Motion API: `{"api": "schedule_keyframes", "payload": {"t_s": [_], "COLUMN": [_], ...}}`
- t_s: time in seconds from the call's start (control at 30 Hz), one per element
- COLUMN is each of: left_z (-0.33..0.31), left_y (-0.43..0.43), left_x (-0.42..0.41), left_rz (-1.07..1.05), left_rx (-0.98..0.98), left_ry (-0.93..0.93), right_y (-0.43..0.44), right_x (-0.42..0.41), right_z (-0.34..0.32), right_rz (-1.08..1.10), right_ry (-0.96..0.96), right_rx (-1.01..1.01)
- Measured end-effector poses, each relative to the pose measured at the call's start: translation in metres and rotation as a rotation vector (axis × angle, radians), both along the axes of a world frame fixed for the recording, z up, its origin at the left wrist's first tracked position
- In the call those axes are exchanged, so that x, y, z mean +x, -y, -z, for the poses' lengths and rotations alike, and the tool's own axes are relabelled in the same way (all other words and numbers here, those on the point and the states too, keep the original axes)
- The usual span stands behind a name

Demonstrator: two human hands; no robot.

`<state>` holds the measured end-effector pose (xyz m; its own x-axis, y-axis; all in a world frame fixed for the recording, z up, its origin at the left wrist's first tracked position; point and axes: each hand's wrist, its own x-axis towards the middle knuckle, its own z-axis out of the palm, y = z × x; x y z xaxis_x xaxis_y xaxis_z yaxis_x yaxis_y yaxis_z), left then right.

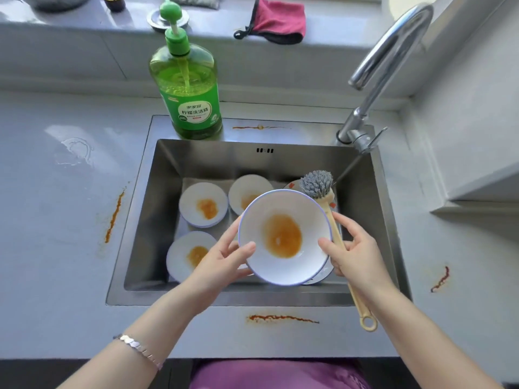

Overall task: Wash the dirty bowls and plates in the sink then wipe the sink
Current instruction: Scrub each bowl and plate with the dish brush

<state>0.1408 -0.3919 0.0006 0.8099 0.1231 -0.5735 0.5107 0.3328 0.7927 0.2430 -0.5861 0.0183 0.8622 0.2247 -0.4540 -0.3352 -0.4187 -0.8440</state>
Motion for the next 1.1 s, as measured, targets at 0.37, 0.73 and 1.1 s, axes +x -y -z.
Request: {"api": "schedule_keyframes", "payload": {"t_s": [0.37, 0.73, 1.1], "left_z": [-0.011, -0.033, -0.038], "left_y": [0.058, 0.048, 0.039], "left_x": [-0.005, 0.015, 0.024], "left_rz": [-0.362, -0.347, -0.377], "left_rx": [0.069, 0.256, 0.258], "left_ry": [0.082, 0.094, 0.079], "right_y": [0.05, 0.016, 0.006], "right_x": [0.01, 0.012, 0.0], "right_z": [-0.029, -0.053, -0.048], "right_rz": [-0.101, -1.079, -0.87], "right_ry": [0.192, 0.51, 0.227], "right_rx": [-0.04, -0.715, -0.316]}}
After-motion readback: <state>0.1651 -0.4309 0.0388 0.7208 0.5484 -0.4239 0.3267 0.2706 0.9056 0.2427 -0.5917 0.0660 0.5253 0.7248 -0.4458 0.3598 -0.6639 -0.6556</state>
